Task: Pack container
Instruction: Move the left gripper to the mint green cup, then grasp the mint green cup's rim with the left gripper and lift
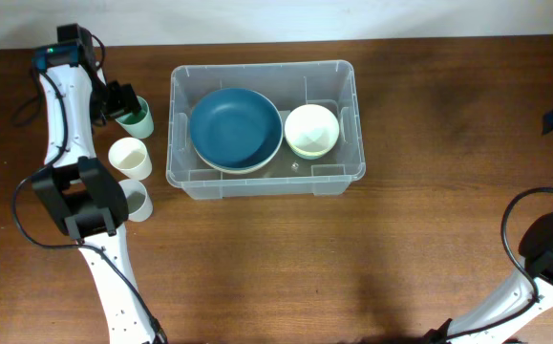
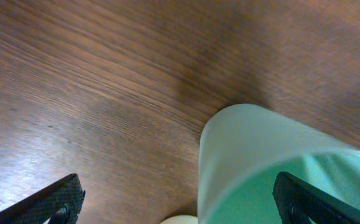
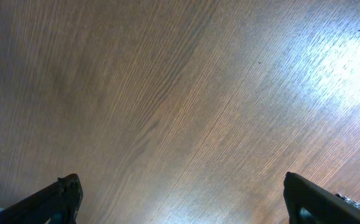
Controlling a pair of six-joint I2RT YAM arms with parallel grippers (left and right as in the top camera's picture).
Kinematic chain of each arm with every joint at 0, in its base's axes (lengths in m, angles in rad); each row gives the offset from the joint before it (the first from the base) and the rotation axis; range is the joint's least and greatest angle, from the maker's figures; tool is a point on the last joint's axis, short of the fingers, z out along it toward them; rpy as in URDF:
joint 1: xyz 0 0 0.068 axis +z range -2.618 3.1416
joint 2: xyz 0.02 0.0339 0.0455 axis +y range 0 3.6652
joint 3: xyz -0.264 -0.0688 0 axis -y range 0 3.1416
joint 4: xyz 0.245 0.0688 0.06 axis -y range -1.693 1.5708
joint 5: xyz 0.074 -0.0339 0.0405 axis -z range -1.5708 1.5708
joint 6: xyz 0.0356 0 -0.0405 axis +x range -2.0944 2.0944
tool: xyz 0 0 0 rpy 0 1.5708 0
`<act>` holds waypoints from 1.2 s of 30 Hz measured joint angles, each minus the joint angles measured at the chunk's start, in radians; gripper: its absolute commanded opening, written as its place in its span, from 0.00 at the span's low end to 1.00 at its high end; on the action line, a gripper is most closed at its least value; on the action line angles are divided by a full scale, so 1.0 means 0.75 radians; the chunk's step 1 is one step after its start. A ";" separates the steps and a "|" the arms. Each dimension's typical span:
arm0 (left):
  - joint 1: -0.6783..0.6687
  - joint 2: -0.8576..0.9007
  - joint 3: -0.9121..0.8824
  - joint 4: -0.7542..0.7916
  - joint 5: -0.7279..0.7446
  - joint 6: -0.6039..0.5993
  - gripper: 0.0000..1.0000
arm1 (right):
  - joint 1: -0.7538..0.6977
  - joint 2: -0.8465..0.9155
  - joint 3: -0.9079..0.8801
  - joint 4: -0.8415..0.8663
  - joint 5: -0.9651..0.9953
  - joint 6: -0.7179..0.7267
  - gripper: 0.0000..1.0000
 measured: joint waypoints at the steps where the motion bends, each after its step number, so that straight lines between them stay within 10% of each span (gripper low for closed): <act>1: 0.000 0.005 -0.003 0.001 0.004 0.000 1.00 | 0.000 0.000 0.000 0.000 0.000 0.001 0.99; 5: 0.000 0.007 -0.006 -0.009 0.009 -0.003 0.89 | 0.000 0.000 0.000 0.000 0.000 0.000 0.99; 10: 0.003 0.007 -0.006 -0.017 0.014 -0.017 0.38 | 0.000 0.000 0.000 0.000 0.001 0.001 0.99; 17: 0.025 0.007 -0.006 -0.003 0.014 -0.020 0.01 | 0.000 0.000 0.000 0.000 0.001 0.001 0.99; 36: 0.184 -0.068 0.713 -0.186 0.080 -0.019 0.01 | 0.000 0.000 0.000 0.000 0.001 0.000 0.99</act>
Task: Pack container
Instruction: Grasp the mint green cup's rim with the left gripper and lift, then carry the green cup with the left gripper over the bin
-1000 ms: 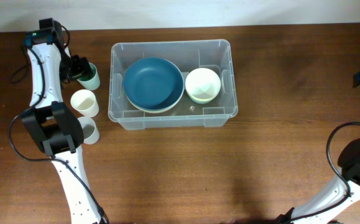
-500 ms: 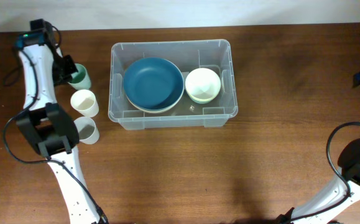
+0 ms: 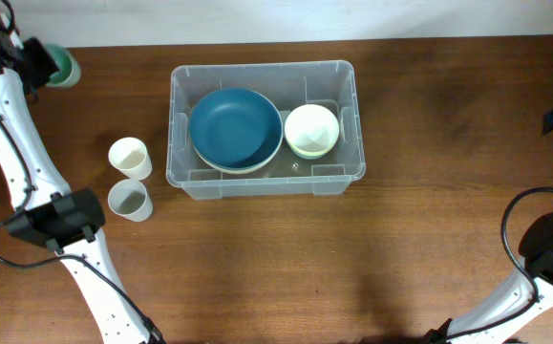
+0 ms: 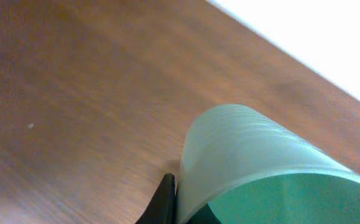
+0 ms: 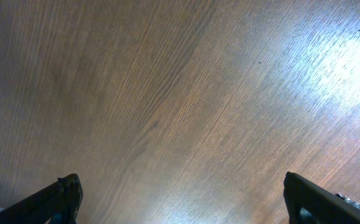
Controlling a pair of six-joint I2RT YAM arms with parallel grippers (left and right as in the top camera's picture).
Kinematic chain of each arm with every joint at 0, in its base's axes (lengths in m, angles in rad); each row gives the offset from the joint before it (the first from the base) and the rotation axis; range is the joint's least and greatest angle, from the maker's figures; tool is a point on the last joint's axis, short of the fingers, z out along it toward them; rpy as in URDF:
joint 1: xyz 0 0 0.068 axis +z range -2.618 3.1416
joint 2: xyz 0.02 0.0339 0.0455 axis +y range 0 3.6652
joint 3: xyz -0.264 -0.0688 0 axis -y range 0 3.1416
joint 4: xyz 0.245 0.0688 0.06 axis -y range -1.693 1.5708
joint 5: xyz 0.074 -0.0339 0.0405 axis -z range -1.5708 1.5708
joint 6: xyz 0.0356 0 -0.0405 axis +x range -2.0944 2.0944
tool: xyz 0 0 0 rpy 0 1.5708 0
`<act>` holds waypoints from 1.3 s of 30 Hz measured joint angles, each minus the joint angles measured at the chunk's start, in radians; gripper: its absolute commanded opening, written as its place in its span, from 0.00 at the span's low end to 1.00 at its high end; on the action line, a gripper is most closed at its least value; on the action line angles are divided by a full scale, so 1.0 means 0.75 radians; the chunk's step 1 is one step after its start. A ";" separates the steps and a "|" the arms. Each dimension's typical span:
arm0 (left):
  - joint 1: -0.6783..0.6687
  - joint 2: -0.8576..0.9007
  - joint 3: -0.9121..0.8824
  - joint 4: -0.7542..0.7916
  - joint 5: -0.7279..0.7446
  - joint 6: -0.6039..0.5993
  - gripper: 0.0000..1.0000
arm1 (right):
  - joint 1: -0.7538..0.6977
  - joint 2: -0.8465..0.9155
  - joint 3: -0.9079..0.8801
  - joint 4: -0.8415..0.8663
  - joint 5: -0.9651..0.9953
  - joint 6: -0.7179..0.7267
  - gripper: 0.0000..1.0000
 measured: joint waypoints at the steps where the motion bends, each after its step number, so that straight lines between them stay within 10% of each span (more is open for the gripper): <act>1: -0.017 -0.031 0.008 -0.020 0.026 0.001 0.01 | 0.000 0.000 0.000 0.000 0.000 -0.001 0.99; 22: -0.769 -0.269 -0.108 -0.205 0.252 0.171 0.01 | 0.000 0.000 0.000 0.000 -0.001 0.000 0.99; 39: -0.970 -0.268 -0.594 -0.206 0.240 0.196 0.02 | 0.000 0.000 0.000 0.000 -0.001 0.001 0.99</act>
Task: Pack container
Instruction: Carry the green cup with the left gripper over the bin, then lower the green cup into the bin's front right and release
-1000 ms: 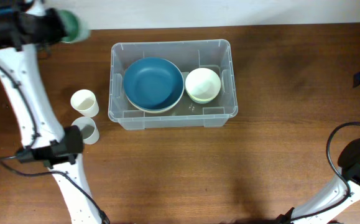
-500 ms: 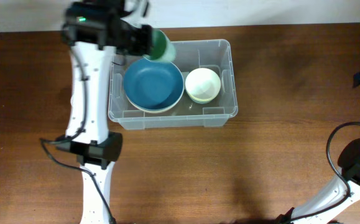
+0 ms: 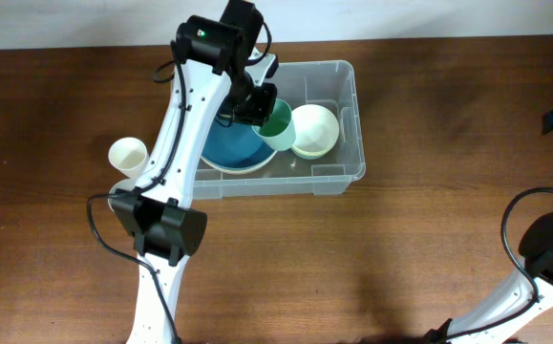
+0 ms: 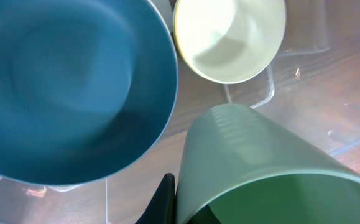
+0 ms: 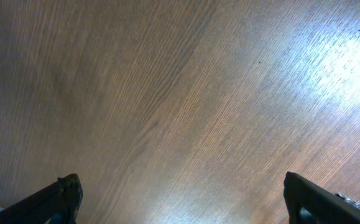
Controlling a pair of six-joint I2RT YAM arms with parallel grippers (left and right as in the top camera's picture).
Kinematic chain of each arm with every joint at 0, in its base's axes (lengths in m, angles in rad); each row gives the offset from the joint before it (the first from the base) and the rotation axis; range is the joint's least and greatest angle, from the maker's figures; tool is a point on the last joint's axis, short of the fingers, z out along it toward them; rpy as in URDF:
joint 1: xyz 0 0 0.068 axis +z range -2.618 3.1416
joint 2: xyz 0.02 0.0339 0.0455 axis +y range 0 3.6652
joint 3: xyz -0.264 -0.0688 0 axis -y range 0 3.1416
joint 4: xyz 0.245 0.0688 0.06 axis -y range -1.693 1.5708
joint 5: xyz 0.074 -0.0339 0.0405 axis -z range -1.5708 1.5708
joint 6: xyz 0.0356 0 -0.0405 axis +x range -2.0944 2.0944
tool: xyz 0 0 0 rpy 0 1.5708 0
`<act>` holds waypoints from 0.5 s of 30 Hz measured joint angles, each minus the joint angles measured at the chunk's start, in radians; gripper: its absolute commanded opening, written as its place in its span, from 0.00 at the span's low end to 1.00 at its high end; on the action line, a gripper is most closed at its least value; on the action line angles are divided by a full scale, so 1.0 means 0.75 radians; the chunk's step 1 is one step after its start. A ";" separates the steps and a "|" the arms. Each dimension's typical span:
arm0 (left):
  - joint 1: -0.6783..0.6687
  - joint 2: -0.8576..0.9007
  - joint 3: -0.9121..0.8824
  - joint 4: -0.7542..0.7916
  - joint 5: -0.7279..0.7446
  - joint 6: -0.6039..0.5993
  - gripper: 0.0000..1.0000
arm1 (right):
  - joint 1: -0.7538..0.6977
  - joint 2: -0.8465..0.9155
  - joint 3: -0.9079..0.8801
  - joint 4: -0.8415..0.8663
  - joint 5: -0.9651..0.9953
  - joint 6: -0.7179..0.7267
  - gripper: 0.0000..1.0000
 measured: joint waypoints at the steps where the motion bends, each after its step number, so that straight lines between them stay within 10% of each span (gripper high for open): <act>1: 0.000 0.000 -0.009 0.000 -0.003 0.000 0.02 | 0.000 0.000 0.000 0.000 0.000 0.000 0.99; 15: -0.015 0.000 -0.268 0.122 -0.026 0.001 0.02 | 0.000 0.000 0.000 0.000 0.000 -0.001 0.99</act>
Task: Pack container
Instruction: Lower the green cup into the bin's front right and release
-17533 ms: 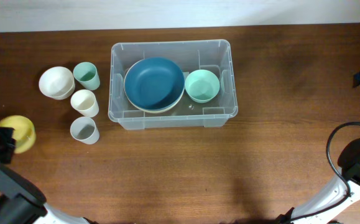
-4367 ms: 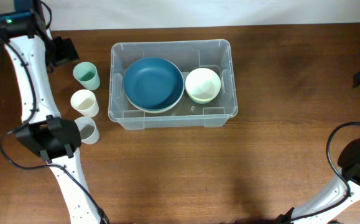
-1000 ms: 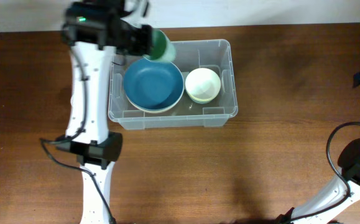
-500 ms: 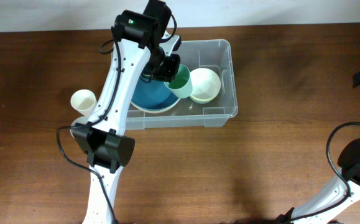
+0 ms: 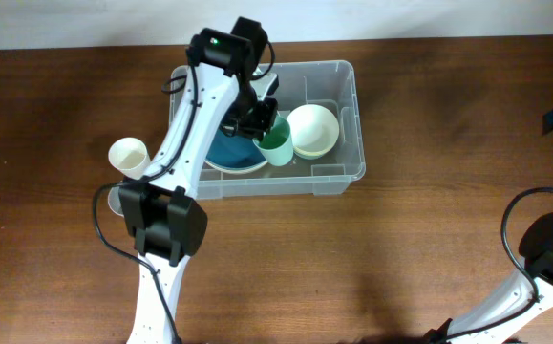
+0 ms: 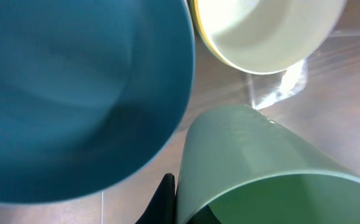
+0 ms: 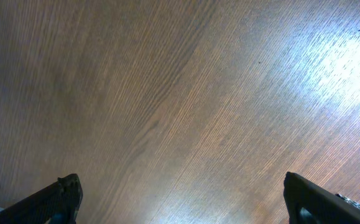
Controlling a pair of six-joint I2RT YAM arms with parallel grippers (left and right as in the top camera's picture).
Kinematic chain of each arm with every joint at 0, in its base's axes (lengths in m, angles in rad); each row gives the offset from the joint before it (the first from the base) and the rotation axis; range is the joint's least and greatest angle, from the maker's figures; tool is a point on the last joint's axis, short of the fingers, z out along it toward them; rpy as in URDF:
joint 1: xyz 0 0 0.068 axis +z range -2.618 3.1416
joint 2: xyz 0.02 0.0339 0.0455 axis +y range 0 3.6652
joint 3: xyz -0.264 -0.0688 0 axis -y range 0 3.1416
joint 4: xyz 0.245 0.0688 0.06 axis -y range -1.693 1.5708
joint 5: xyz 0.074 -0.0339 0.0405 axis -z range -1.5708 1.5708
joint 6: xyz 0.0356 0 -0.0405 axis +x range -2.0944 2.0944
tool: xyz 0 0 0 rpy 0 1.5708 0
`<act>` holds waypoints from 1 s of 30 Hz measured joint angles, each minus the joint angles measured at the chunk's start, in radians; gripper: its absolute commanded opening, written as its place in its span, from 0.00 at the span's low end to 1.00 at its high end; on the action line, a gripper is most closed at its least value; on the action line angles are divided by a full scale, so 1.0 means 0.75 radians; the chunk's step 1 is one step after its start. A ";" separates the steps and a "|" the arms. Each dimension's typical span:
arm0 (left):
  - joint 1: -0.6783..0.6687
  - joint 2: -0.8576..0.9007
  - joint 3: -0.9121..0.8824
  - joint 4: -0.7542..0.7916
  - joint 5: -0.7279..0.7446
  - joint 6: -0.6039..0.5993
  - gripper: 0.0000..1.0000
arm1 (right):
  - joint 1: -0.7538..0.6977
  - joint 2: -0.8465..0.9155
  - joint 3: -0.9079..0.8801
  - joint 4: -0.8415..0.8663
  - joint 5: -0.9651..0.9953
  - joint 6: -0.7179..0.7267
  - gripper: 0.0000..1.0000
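A clear plastic container (image 5: 347, 115) stands on the table with a blue bowl (image 5: 221, 153) and a white bowl (image 5: 312, 131) inside. My left gripper (image 5: 266, 132) is shut on a pale green cup (image 5: 276, 149), held low inside the container between the two bowls. In the left wrist view the green cup (image 6: 273, 162) fills the lower right, with the blue bowl (image 6: 74, 93) to its left and the white bowl (image 6: 267, 31) above. One black finger (image 6: 166, 199) presses on the cup's wall; the other is hidden. My right gripper (image 7: 183, 199) is open over bare wood.
A cream cup (image 5: 129, 156) stands on the table left of the container. A grey cup (image 5: 112, 198) sits in front of it, mostly hidden behind the left arm's base. The right arm stays at the table's far right edge.
The left gripper has brought the green cup lower and toward the container's front wall, into the gap between the blue and white bowls. The right arm has not moved.
My left gripper stood open round the green cup on the table left of the container. Then it was shut on the cup, held up at the far left back. Later the cup hung over the container, and now it is low inside it.
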 measured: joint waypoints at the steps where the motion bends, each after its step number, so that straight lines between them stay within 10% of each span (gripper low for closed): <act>1: -0.007 0.000 -0.020 0.014 -0.015 0.000 0.02 | 0.000 0.000 0.000 0.000 0.000 0.001 0.99; 30: -0.157 0.000 -0.260 0.231 -0.215 0.005 0.16 | 0.000 0.000 0.000 0.000 0.000 0.001 0.99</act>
